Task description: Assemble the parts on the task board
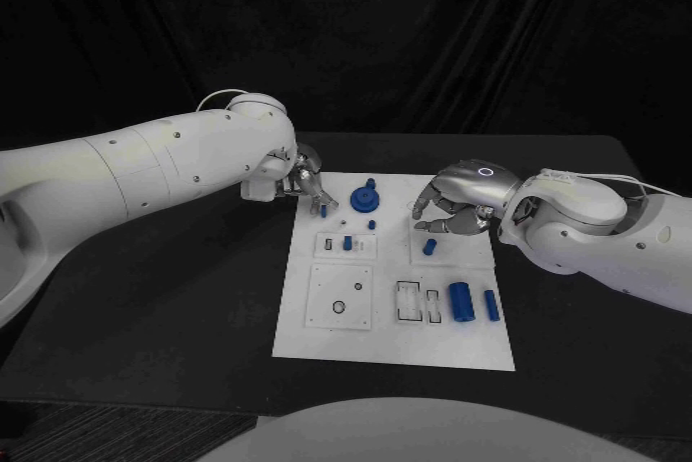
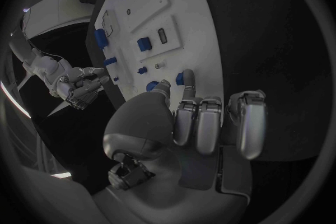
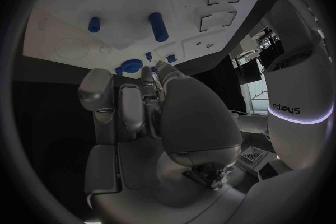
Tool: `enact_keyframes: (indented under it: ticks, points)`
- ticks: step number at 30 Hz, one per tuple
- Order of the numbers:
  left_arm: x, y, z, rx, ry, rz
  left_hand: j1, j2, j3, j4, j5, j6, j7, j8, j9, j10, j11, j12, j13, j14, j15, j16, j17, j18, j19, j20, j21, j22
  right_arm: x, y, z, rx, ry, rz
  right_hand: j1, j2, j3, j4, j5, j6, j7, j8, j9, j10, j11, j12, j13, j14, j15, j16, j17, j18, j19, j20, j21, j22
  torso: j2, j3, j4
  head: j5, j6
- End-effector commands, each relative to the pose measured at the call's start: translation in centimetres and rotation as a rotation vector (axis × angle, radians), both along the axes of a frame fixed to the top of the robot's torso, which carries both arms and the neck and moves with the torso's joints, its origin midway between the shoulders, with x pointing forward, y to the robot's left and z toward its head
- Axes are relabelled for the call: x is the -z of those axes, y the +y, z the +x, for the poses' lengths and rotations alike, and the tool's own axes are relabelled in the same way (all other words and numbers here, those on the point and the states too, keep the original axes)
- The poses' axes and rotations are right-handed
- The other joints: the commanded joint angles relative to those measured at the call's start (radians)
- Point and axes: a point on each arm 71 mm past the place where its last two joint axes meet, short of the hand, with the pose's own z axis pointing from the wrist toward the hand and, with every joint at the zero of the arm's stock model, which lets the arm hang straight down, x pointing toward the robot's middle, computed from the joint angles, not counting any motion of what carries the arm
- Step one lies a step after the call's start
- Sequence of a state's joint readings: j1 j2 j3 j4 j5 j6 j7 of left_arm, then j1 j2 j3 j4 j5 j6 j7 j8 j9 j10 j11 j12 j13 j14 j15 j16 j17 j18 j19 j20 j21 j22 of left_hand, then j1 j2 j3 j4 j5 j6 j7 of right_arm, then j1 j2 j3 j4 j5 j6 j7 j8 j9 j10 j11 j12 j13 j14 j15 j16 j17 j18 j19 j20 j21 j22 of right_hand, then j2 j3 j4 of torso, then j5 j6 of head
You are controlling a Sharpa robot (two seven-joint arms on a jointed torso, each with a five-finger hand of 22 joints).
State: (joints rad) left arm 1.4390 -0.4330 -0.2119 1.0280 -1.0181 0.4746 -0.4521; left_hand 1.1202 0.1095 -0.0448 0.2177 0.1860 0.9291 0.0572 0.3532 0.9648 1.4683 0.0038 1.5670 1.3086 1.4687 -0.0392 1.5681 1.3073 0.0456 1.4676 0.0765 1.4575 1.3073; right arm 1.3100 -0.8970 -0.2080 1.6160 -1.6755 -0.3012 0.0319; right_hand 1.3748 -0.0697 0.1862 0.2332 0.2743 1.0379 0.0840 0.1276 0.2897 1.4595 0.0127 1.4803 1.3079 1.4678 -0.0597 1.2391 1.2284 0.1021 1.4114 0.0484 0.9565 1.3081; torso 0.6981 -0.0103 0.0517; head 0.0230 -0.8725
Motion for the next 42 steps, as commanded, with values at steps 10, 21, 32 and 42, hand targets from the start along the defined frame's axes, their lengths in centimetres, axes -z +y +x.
enact_keyframes:
  ticks: [10, 21, 32, 42]
  points:
    - [0.31, -0.2, -0.11, 0.017, 0.013, -0.006, 0.042, 0.006, 0.042, -0.039, 0.037, 0.018, -0.002, -0.034, -0.004, 0.103, -0.011, 0.004, 0.262, 0.102, -0.009, 0.003, 0.263, -0.011, 0.005, -0.011, -0.006, 0.217, 0.19, -0.06, 0.02, 0.015, 0.006, -0.006, 0.005, 0.001, 0.006, -0.003, 0.006, 0.01, 0.001, 0.0, -0.002, -0.004, -0.006, -0.007, 0.088, 0.022, 0.0, -0.006, -0.001, 0.006, -0.001, 0.002, -0.008, 0.113, 0.0, -0.0008, -0.0002, 0.0, 0.0]
    - [0.34, -0.25, -0.07, 0.017, 0.009, -0.011, 0.049, -0.005, 0.093, -0.061, 0.098, 0.03, -0.005, -0.061, -0.004, 0.103, -0.013, 0.004, 0.262, 0.102, -0.012, 0.003, 0.263, -0.01, 0.004, -0.014, -0.008, 0.217, 0.24, -0.11, 0.02, 0.017, 0.008, -0.008, 0.007, 0.001, 0.007, -0.004, 0.006, 0.01, 0.001, 0.0, -0.003, -0.004, -0.007, -0.007, 0.088, 0.021, 0.0, -0.008, -0.002, 0.006, -0.002, 0.002, -0.01, 0.113, 0.001, -0.0006, 0.0, -0.001, 0.0]
    - [0.35, -0.27, -0.01, 0.016, 0.005, -0.017, 0.049, -0.016, 0.141, -0.078, 0.137, 0.038, -0.006, -0.077, -0.001, 0.103, -0.015, 0.004, 0.262, 0.102, -0.013, 0.003, 0.263, -0.01, 0.002, -0.015, -0.011, 0.216, 0.25, -0.13, 0.11, 0.021, 0.007, -0.008, 0.013, 0.003, 0.01, -0.007, 0.006, 0.012, 0.001, -0.001, -0.004, -0.005, -0.007, -0.008, 0.087, 0.021, -0.001, -0.008, -0.003, 0.006, -0.002, 0.001, -0.013, 0.112, 0.0, -0.0007, -0.0003, 0.0, 0.0]
    - [0.33, -0.16, 0.06, 0.014, -0.001, -0.025, 0.032, -0.047, 0.25, -0.105, 0.222, 0.046, -0.007, -0.099, 0.013, 0.103, -0.016, 0.004, 0.262, 0.102, -0.014, 0.003, 0.263, -0.009, 0.0, -0.017, -0.014, 0.215, 0.31, -0.19, 0.13, 0.025, 0.011, -0.013, 0.017, 0.005, 0.013, -0.01, 0.007, 0.013, 0.001, -0.002, -0.006, -0.005, -0.007, -0.008, 0.086, 0.021, -0.001, -0.01, -0.004, 0.006, -0.002, 0.001, -0.014, 0.112, 0.0, -0.0002, 0.0007, 0.0, 0.0]
